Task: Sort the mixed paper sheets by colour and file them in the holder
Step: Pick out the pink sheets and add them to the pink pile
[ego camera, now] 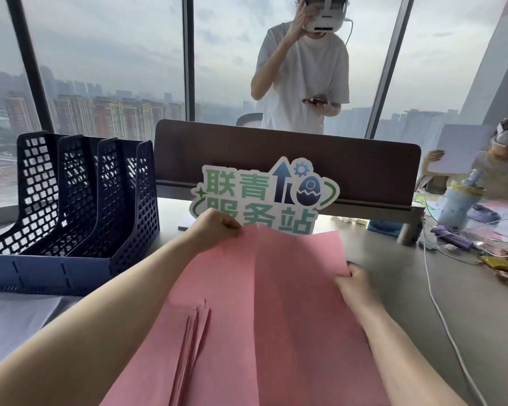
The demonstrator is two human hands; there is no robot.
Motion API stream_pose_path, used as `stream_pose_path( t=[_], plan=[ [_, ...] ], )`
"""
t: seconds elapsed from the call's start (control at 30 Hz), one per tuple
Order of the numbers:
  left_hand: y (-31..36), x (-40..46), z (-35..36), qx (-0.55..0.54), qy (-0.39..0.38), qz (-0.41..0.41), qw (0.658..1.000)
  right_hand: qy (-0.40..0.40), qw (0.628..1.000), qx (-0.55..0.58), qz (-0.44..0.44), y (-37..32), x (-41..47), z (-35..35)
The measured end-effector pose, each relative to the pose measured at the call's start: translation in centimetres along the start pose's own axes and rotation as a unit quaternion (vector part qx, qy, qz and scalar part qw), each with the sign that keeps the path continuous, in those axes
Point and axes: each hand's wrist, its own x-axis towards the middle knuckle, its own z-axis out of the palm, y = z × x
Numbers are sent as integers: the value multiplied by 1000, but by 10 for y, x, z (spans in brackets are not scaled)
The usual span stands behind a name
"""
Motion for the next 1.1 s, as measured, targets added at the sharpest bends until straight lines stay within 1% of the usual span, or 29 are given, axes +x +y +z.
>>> stream_pose_path(
  t=[0.13,0.23,0.33,0.4,0.53,0.57,0.63,0.7,0.77,0.8,0.87,0.93,1.0,1.1],
  plan=[
    [2,-2,-13,-49,1,10,999,90,994,-65,-15,-5,8,-22],
    [7,-4,-21,-109,-10,11,994,131,982,-127,-46,-7,11,-29],
    [15,-4,-28,-151,-22,21,988,145,975,-147,-77,-15,8,-29],
    [20,-3,-32,-163,-46,35,985,152,972,-153,-93,-23,4,-30],
    [34,-1,-38,-171,-93,58,979,155,974,-127,-109,-28,5,-36],
    [37,0,-38,-172,-98,59,978,146,977,-115,-106,-28,6,-39],
    [42,1,-31,-162,-94,53,981,94,989,-73,-90,-29,7,-39],
    [44,3,-15,-117,-52,66,989,38,997,-8,-64,-30,3,-34],
    [44,4,9,-46,2,91,995,-7,998,60,-33,-27,-2,-27],
    [45,4,20,-21,20,96,995,-28,996,85,-19,-25,-3,-24],
    [47,3,42,3,30,95,995,-68,990,126,-4,-21,-6,-17],
    [52,1,60,25,28,97,995,-92,986,139,-2,-21,-9,-12],
    [57,0,75,40,27,100,994,-110,987,120,-5,-21,-16,-8],
    [62,0,90,48,30,90,994,-163,981,109,-8,-26,-28,-2]
  ],
)
